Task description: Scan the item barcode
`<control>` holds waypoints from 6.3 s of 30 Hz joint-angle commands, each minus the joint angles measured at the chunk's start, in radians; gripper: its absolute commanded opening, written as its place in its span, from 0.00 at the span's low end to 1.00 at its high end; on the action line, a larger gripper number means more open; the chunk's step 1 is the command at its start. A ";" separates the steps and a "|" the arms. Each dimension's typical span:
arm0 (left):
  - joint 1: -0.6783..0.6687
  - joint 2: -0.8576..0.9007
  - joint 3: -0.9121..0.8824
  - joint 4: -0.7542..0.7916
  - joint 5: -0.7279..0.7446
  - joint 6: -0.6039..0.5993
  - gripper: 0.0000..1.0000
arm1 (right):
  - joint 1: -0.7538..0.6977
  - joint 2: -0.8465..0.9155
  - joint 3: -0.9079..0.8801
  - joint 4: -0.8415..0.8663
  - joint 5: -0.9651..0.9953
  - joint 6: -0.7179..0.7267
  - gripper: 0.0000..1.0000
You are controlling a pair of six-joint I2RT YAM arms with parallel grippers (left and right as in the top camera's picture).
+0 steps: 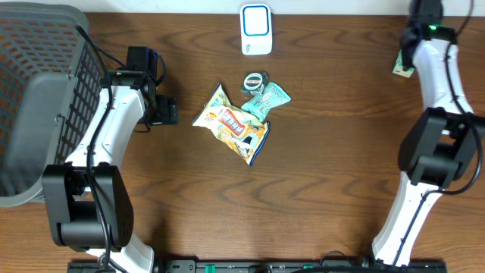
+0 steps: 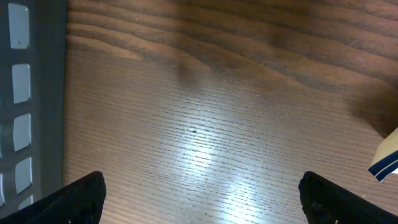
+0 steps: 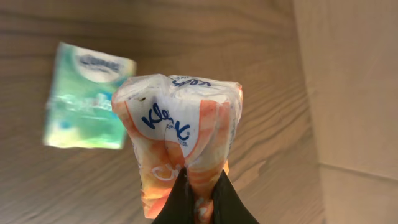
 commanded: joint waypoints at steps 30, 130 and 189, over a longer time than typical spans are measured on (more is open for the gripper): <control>0.001 0.001 -0.003 -0.003 -0.006 0.006 0.98 | 0.113 -0.008 -0.004 -0.372 -1.229 0.262 0.99; 0.001 0.001 -0.003 -0.003 -0.006 0.006 0.98 | 0.726 -0.126 -0.233 -0.363 -0.209 0.610 0.77; 0.001 0.001 -0.003 -0.003 -0.006 0.006 0.98 | 0.772 0.077 -0.446 -0.229 0.252 0.676 0.30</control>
